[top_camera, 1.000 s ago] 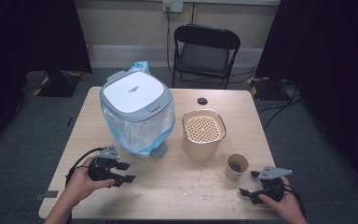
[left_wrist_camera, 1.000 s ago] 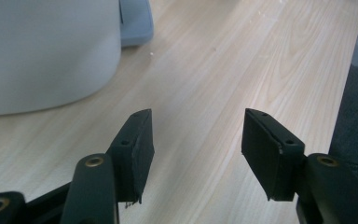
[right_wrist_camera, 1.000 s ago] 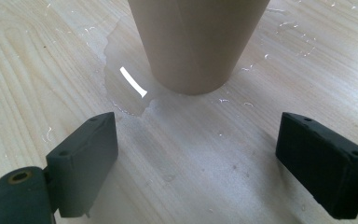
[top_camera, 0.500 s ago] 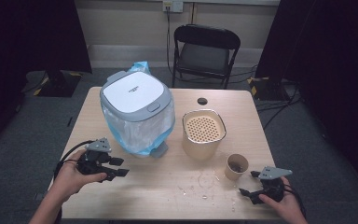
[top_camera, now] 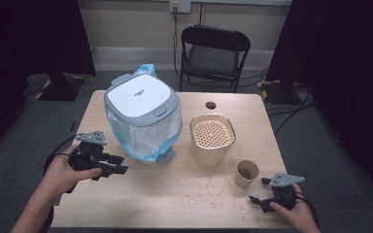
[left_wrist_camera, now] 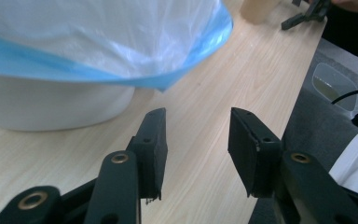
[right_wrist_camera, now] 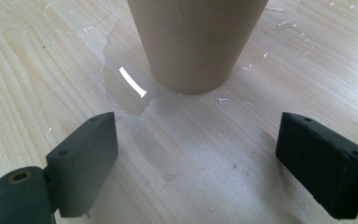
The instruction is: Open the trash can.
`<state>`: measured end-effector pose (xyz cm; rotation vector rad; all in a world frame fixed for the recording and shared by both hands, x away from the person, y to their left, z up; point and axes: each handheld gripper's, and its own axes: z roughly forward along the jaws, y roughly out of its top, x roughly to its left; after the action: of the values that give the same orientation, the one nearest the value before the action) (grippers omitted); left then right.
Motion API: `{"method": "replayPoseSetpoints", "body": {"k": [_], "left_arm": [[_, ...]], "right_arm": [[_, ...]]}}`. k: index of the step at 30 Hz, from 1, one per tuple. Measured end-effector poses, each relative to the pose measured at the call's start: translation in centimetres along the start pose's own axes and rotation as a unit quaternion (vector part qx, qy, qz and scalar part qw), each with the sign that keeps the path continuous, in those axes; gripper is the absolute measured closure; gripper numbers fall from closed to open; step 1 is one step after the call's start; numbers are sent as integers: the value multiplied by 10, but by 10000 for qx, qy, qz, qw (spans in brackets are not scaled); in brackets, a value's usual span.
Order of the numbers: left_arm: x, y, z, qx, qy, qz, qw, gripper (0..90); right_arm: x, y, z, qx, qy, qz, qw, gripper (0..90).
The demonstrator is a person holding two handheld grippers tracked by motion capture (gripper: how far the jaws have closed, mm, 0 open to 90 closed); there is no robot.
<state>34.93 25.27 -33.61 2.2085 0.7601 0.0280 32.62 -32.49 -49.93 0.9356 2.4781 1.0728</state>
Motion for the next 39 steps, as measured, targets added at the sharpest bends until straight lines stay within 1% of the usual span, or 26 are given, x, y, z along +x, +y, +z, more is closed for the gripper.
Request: {"method": "replayPoseSetpoints", "body": {"k": [2, 3, 7, 8, 10, 11, 13, 14, 15, 17, 19, 21, 22, 23, 26, 29, 32, 33, 35, 36, 37, 39], "left_arm": [[0, 2, -2, 8, -3, 8, 10000, 579], [0, 4, -3, -49, -40, -31, 10000, 582], [-1, 10, -6, 38, -80, -50, 9999, 603], [-2, 14, -8, 99, -69, -32, 9999, 607], [-3, 16, -9, 138, -64, -22, 9999, 609], [-3, 18, -10, 126, -96, -36, 9999, 611], [-4, 24, -14, 125, -89, -30, 9999, 618], [-4, 24, -14, 125, -89, -30, 9999, 618], [-5, 28, -17, 118, -86, -38, 9999, 619], [-5, 30, -19, 144, -61, -20, 9999, 621], [-6, 37, -22, 91, -63, -30, 9999, 626], [-6, 40, -24, 83, -74, -36, 9999, 630], [-5, 44, -26, 71, -75, -43, 9999, 632], [-5, 44, -26, 71, -75, -43, 9999, 633], [-5, 52, -28, 79, -89, -86, 9999, 636], [-5, 55, -28, 49, -103, -72, 9999, 641], [-4, 61, -31, 71, -98, -70, 9999, 651], [-4, 61, -31, 71, -98, -70, 9999, 653], [-4, 67, -34, 58, -101, -56, 9999, 658], [-4, 67, -34, 58, -101, -56, 9999, 660], [-4, 69, -34, 18, -111, -89, 9999, 660], [-4, 76, -37, 9, -102, -90, 9999, 671]], "right_arm": [[0, 0, 0, 1, -2, 2, 10000, 121], [0, 0, 0, -1, -1, -3, 10000, 121], [0, 0, 0, -1, -3, -1, 10000, 121], [0, 0, 0, -1, -4, 2, 10000, 121], [0, 0, 0, -1, -6, 2, 10000, 121], [0, 0, 0, -1, -6, 5, 10000, 121], [0, 0, 0, -1, -6, 4, 10000, 121], [0, 0, 0, -1, -6, 4, 10000, 121], [0, 0, 0, -1, -7, 2, 10000, 121], [0, 0, 0, -1, -8, 1, 10000, 121], [0, 0, 0, 5, -18, 0, 10000, 121], [0, 0, 0, 5, -18, 1, 10000, 121], [0, 0, 0, 7, -21, 5, 10000, 121], [0, 0, 0, 7, -21, 5, 10000, 121], [0, 0, 0, 3, -25, 6, 10000, 121], [0, 0, 0, -6, -16, 8, 10000, 121], [0, 0, 0, -8, -21, 5, 10000, 121], [0, 0, 0, -8, -21, 5, 10000, 121], [0, 0, 0, -7, -21, 5, 10000, 121], [0, 0, 0, -7, -21, 5, 10000, 121], [0, 0, 0, -7, -22, 3, 10000, 121], [0, 0, 0, -7, -22, 6, 10000, 121]]}}
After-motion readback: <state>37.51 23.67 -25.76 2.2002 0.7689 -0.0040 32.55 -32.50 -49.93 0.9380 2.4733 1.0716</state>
